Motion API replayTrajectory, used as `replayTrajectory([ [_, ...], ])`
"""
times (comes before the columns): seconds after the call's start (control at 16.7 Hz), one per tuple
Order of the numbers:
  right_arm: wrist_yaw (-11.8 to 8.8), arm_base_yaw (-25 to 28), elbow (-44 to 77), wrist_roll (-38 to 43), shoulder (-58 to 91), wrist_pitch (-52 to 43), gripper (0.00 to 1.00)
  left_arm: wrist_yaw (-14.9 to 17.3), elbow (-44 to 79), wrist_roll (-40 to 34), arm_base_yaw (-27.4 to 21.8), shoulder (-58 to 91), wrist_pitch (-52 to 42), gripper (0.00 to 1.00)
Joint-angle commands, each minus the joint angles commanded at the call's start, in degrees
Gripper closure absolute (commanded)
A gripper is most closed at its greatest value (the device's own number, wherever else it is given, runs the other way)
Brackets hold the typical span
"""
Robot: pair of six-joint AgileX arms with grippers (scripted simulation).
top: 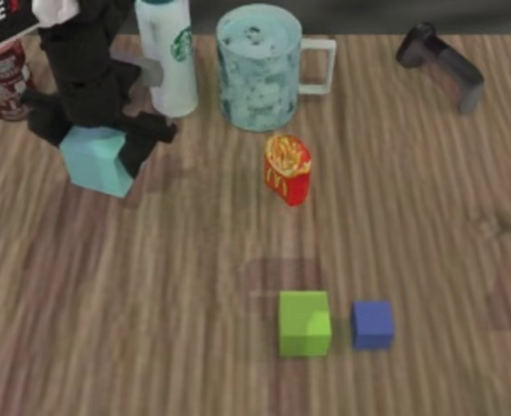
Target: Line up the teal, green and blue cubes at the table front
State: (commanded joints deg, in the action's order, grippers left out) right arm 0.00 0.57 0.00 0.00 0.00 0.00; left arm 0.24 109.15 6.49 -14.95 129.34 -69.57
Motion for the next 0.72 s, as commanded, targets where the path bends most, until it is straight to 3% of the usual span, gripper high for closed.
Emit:
replayTrajectory([
  [0.24, 0.0, 0.0, 0.0, 0.0, 0.0, 0.0, 0.00, -0.1, -6.3, -8.5, -4.5, -4.9, 1.4, 1.00],
  [0.72, 0.0, 0.0, 0.0, 0.0, 0.0, 0.0, 0.00, -0.3, -28.1, -37.4, -18.9, -21.4, 5.8, 1.00],
])
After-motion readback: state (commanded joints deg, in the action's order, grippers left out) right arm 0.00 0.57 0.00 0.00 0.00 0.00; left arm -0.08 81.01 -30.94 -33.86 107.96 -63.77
